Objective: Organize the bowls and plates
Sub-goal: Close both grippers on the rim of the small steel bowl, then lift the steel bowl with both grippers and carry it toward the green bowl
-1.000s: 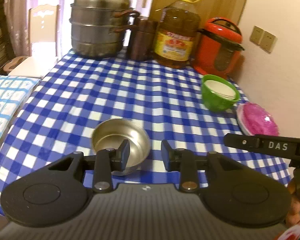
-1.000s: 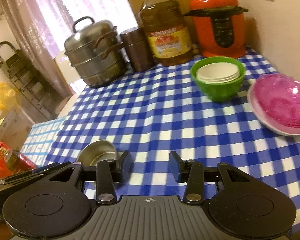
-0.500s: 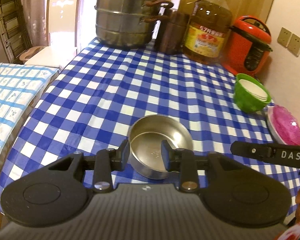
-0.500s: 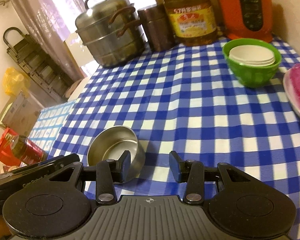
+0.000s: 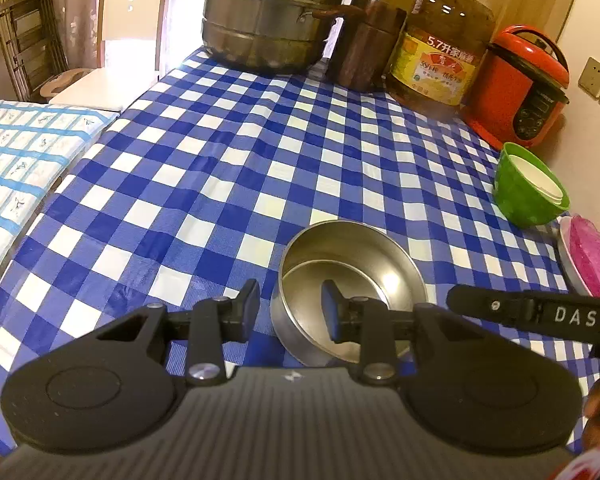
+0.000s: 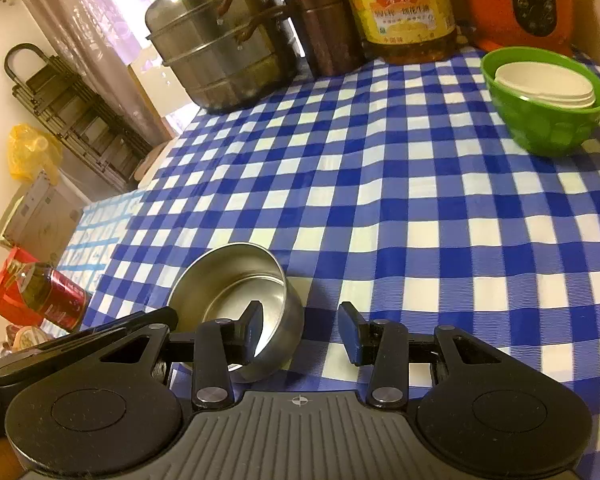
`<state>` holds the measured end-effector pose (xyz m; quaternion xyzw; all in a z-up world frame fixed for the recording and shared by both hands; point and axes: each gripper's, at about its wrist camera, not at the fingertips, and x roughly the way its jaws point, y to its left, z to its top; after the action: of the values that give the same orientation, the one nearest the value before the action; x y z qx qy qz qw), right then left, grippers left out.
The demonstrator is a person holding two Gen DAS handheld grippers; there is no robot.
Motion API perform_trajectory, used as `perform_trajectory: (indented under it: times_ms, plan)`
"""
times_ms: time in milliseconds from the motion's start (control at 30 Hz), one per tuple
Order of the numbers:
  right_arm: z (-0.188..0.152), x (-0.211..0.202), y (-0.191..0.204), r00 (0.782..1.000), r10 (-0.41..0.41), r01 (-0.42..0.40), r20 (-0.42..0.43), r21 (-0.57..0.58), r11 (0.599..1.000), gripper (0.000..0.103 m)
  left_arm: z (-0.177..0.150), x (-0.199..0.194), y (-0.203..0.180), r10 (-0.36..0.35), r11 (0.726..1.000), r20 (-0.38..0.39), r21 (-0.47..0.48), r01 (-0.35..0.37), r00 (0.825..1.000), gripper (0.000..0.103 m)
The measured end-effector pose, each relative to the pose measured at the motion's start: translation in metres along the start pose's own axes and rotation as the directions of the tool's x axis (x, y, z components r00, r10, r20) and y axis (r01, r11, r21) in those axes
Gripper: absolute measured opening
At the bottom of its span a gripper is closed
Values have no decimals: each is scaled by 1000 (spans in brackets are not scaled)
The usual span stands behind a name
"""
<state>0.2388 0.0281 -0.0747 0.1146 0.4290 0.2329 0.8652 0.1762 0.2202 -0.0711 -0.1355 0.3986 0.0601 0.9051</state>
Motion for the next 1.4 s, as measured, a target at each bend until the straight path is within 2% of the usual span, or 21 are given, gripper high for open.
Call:
perform_trajectory:
  times_ms: [367,733,967,1400]
  plan:
    - [-2,25,5,1000,17,-18,-19,-4,1000,42,-1,17,6,7,1000,-16,-12,-7,1000,19]
    - [-2,32,8,999,19,-19,-27,-1,1000,25,-2,20,5,-10,1000,-16,-20,9,1000,8]
    - [-2,33,9,999,28,-28,-27,1,1000,9,-4,20,2,1,1000,-10,-10,-1,1000,7]
    - [-3,13,0,1000,14,-13,-3,27,1000,7,-9,11,-10,-14,1000,-12,4,14,1000,7]
